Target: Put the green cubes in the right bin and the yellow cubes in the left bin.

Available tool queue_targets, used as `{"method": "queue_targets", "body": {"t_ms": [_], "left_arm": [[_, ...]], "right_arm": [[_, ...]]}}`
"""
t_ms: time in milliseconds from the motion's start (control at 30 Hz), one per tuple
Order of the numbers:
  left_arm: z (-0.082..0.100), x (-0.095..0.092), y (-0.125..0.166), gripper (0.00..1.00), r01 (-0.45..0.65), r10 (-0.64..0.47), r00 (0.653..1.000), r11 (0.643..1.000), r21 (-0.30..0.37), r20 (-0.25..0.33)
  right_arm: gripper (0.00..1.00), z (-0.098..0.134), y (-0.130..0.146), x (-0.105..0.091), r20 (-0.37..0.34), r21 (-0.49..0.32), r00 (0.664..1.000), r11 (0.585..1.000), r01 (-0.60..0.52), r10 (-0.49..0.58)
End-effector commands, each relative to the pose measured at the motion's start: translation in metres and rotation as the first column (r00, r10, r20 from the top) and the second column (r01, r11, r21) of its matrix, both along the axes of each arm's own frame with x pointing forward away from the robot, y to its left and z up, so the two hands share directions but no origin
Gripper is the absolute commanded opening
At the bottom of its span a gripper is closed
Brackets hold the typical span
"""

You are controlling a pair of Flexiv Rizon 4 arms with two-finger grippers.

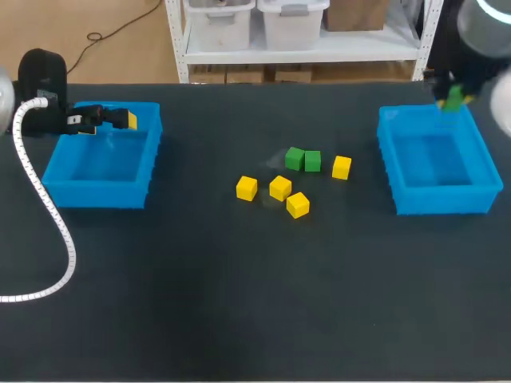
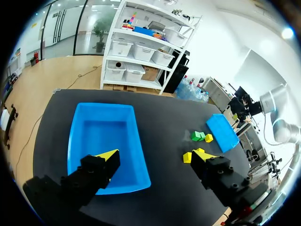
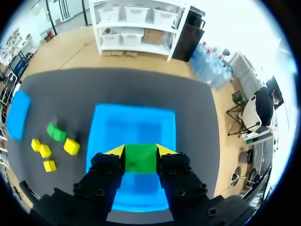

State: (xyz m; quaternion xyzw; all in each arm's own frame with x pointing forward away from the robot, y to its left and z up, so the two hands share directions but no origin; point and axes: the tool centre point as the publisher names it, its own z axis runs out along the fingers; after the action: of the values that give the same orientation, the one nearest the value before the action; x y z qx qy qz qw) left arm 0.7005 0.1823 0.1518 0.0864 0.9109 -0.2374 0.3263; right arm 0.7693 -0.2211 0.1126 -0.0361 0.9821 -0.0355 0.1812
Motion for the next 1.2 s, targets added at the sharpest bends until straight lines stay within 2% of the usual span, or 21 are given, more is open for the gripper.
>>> {"method": "queue_targets", "body": {"t_ms": [33,233,267,300,433,600,700,833,867,933,967,1067,1200], "left_arm": [[-0.002,0.0,0.002,1.0,0.005,-0.005,1.0,1.0,-0.008,0.006],[-0.002,0.0,0.002,1.0,0.005,-0.005,1.0,1.0,-0.008,0.006],[-0.002,0.0,0.002,1.0,0.005,-0.005,1.0,1.0,-0.008,0.006],[-0.002,0.0,0.002,1.0,0.005,-0.005,1.0,1.0,-0.008,0.006],[-0.002,0.0,0.002,1.0,0.005,-0.005,1.0,1.0,-0.008,0.006],[-0.002,0.0,0.002,1.0,0.005,-0.005,1.0,1.0,-0.008,0.006],[-0.002,0.0,0.002,1.0,0.005,-0.005,1.0,1.0,-0.008,0.006],[-0.002,0.0,0.002,1.0,0.005,-0.005,1.0,1.0,-0.008,0.006],[-0.002,0.0,0.002,1.0,0.005,-0.005,1.0,1.0,-0.008,0.006],[-0.002,0.0,0.002,1.0,0.005,-0.005,1.0,1.0,-0.008,0.006],[-0.002,0.0,0.002,1.0,0.005,-0.005,1.0,1.0,-0.008,0.006],[-0.002,0.0,0.002,1.0,0.005,-0.005,1.0,1.0,-0.008,0.006],[-0.002,0.0,0.002,1.0,0.005,-0.005,1.0,1.0,-0.008,0.006]], "right_arm": [[0.0,-0.029,0.006,-0.021,0.151,0.01,0.988,1.0,-0.019,0.017],[0.0,-0.053,0.014,-0.017,0.097,-0.014,0.995,0.999,-0.029,0.03],[0.19,-0.054,0.015,-0.016,0.094,-0.026,0.995,0.999,-0.022,0.024],[1.0,-0.053,0.016,-0.014,0.098,-0.022,0.995,0.999,-0.027,0.029],[1.0,-0.035,0.019,-0.001,0.14,-0.042,0.99,0.999,-0.025,0.031],[1.0,0.013,0.04,0.024,0.229,-0.087,0.961,0.986,-0.139,0.155],[1.0,0.045,0.065,0.035,0.263,-0.134,0.919,0.954,-0.268,0.295],[1.0,0.06,0.1,0.037,0.263,-0.178,0.854,0.892,-0.415,0.449],[1.0,0.06,0.114,0.036,0.252,-0.199,0.818,0.855,-0.48,0.518],[1.0,0.058,0.131,0.031,0.228,-0.209,0.773,0.805,-0.555,0.592],[1.0,0.055,0.145,0.026,0.206,-0.22,0.723,0.751,-0.622,0.659],[1.0,0.045,0.168,0.019,0.141,-0.222,0.63,0.644,-0.732,0.764],[1.0,0.025,0.187,0.007,0.057,-0.26,0.483,0.48,-0.838,0.874]]}}
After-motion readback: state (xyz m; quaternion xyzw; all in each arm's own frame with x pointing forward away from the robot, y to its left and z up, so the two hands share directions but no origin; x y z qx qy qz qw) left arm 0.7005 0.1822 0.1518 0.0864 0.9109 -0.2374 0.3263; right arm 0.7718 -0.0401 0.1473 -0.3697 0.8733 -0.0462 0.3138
